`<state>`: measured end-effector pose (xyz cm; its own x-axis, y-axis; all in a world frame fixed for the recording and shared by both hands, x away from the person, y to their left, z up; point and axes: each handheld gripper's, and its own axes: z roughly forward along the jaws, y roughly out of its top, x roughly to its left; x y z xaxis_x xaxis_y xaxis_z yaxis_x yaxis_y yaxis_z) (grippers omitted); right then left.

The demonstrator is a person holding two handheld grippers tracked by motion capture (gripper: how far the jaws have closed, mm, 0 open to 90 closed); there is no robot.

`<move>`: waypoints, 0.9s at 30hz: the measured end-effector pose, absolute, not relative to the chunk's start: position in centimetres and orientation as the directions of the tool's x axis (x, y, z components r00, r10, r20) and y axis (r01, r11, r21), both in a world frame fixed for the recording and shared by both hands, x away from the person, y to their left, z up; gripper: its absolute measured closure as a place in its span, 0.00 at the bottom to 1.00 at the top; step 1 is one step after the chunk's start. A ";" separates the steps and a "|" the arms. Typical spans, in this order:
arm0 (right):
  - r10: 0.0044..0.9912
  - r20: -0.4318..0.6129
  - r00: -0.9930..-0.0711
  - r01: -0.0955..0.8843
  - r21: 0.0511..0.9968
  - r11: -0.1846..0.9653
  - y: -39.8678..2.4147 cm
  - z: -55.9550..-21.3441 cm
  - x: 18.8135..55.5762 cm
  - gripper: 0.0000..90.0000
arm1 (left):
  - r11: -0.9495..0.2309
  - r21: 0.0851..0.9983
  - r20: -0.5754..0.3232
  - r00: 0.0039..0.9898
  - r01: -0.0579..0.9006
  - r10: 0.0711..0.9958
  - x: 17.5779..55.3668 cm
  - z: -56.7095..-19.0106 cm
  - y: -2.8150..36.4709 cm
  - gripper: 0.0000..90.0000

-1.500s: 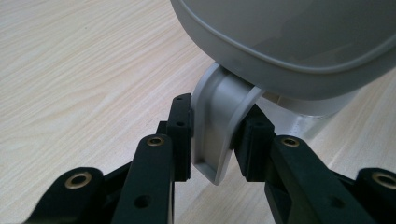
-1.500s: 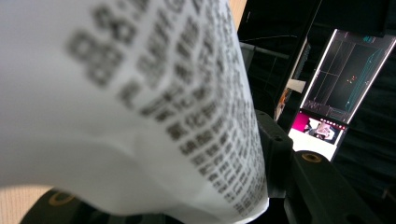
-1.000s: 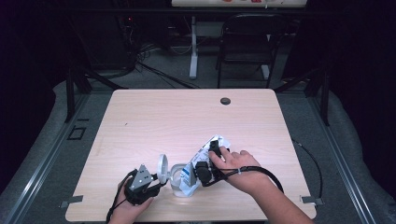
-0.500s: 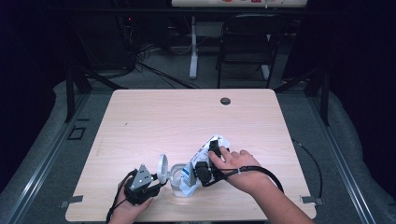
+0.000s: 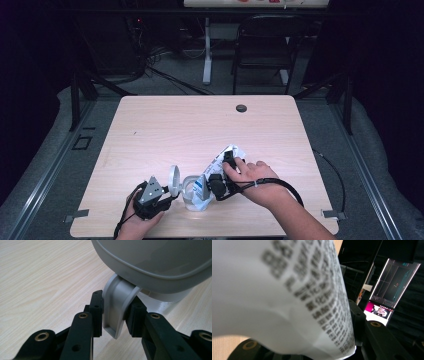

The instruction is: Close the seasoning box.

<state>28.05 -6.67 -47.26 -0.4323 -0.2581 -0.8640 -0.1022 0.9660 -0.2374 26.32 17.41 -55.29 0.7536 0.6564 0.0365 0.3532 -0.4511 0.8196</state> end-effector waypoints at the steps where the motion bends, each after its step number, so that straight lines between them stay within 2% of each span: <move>1: -0.258 -0.864 -0.432 -0.103 -0.237 0.966 -6.7 -47.3 28.0 0.71 | -0.452 0.819 0.037 0.754 0.353 0.656 26.3 -55.3 17.4 0.78; 27: -0.266 -0.864 -0.428 -0.119 -0.238 0.964 -6.7 -47.2 27.8 0.76 | -0.457 0.816 0.038 0.755 0.354 0.655 26.3 -55.3 17.4 0.78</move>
<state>27.78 -6.73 -47.21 -0.4282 -0.2664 -0.8635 -0.1188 0.9638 -0.2385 26.33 17.42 -55.26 0.7550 0.6546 0.0383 0.3543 -0.4565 0.8161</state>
